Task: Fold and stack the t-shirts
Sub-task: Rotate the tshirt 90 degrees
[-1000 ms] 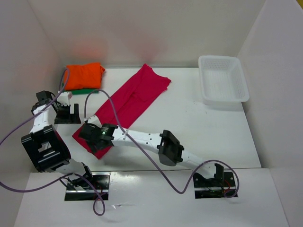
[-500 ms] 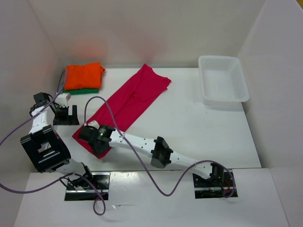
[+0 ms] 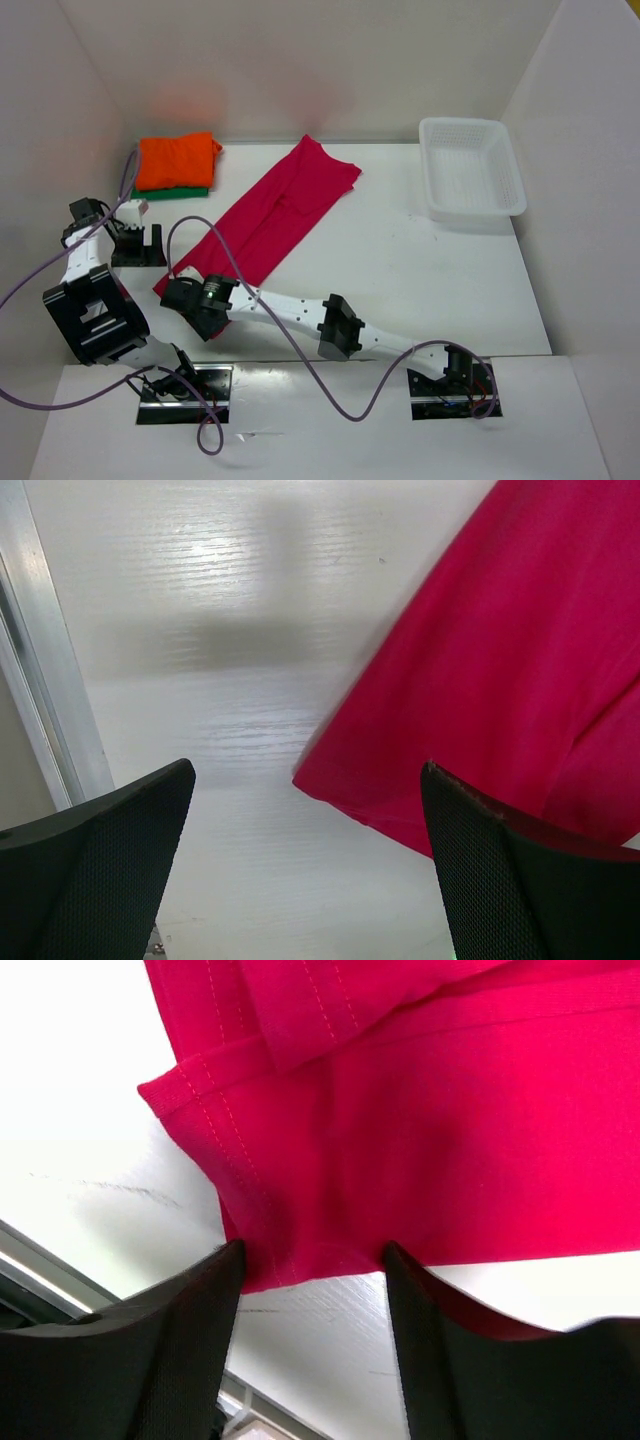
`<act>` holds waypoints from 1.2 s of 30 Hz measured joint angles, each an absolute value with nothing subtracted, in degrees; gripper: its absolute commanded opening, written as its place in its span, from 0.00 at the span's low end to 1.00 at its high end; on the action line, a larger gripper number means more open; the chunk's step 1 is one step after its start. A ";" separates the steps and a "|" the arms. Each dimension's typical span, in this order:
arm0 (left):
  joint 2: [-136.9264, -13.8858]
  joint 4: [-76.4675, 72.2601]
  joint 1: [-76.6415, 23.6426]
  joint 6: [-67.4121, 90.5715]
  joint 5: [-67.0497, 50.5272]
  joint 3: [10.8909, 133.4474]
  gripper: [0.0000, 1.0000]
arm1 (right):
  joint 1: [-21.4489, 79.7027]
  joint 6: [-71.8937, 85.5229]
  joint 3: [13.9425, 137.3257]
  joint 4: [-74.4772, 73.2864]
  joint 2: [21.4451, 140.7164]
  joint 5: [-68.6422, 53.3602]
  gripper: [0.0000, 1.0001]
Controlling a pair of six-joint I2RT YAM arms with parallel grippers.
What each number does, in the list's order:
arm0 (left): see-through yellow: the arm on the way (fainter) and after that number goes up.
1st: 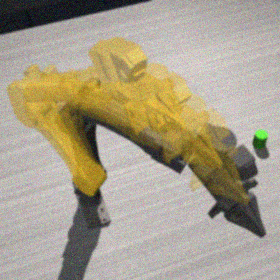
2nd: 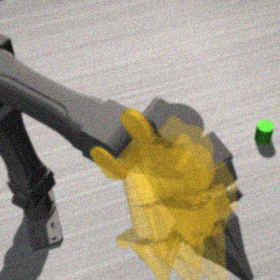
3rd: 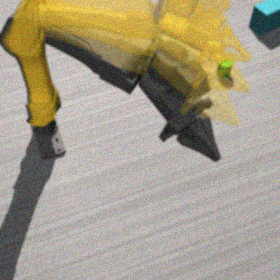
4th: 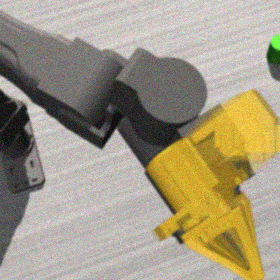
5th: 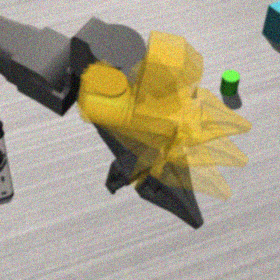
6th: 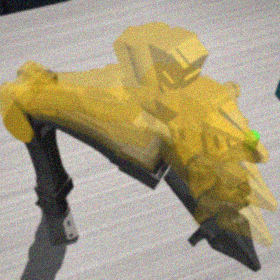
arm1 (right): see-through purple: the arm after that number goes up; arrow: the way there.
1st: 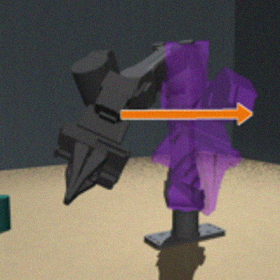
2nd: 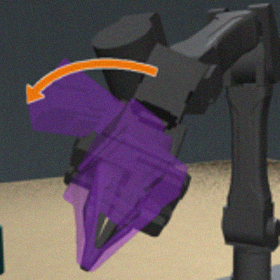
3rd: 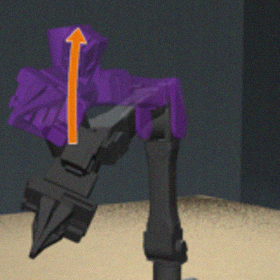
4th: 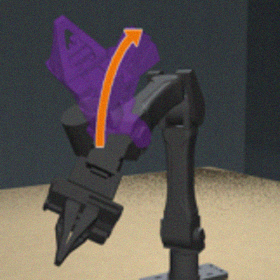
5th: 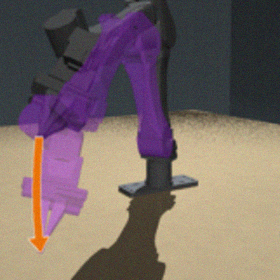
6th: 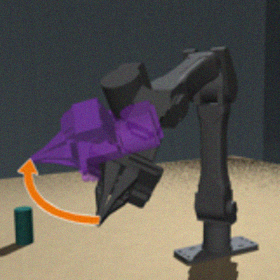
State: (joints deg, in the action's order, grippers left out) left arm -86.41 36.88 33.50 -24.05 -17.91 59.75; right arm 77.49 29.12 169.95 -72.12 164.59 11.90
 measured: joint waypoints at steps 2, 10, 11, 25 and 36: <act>-86.41 36.88 33.71 -24.05 -17.91 59.72 1.00 | 77.47 28.21 169.29 -72.07 164.38 11.29 0.39; -86.41 37.26 33.89 -24.38 -18.48 59.75 1.00 | 76.84 28.05 167.57 -71.75 163.48 9.32 0.00; -86.41 37.45 33.89 -24.67 -18.68 59.81 1.00 | 76.60 28.32 165.95 -71.35 162.67 9.08 0.00; -86.41 42.70 24.97 -30.70 -20.71 66.52 1.00 | 68.58 35.35 78.17 -46.33 113.47 -2.50 0.05; -75.81 42.57 -11.68 -48.36 -8.23 67.81 1.00 | 66.19 39.20 57.71 -45.30 93.65 -3.53 0.83</act>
